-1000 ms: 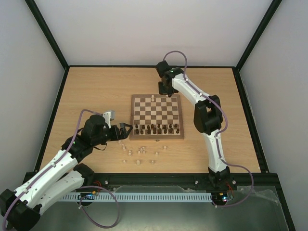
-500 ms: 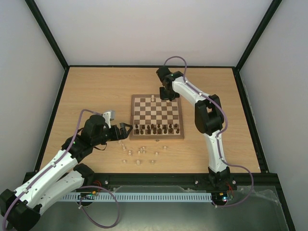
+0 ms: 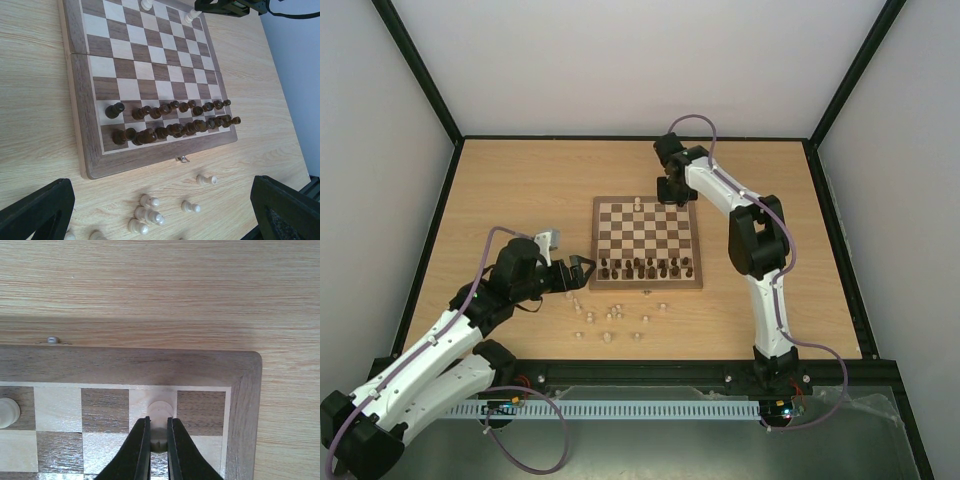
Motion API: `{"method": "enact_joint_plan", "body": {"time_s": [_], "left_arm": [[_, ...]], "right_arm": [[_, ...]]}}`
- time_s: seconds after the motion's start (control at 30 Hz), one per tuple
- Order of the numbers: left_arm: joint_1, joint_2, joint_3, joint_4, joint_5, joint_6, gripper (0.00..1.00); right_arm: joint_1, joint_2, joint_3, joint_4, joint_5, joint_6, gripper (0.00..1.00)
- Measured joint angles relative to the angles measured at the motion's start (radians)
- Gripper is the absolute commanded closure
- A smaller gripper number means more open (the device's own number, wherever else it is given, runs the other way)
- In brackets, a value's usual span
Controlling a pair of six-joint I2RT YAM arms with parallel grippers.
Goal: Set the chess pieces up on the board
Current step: Place the chess piece on the chessboard.
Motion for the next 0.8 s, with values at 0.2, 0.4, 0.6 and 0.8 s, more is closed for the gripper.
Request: {"method": "enact_joint_plan", "body": {"time_s": [0.2, 0.4, 0.6, 0.8], "left_arm": [[0.000, 0.002, 0.000, 0.000, 0.000, 0.000, 0.01], [0.000, 0.003, 0.000, 0.000, 0.000, 0.000, 0.01], [0.000, 0.003, 0.000, 0.000, 0.000, 0.000, 0.01], [0.000, 0.003, 0.001, 0.000, -0.001, 0.000, 0.01]], "right_arm": [[-0.001, 0.000, -0.001, 0.014, -0.031, -0.005, 0.95], [-0.001, 0.000, -0.001, 0.014, -0.039, -0.006, 0.86], [-0.001, 0.000, -0.002, 0.013, -0.040, -0.012, 0.77], [-0.001, 0.000, -0.001, 0.006, -0.042, -0.015, 0.71]]}}
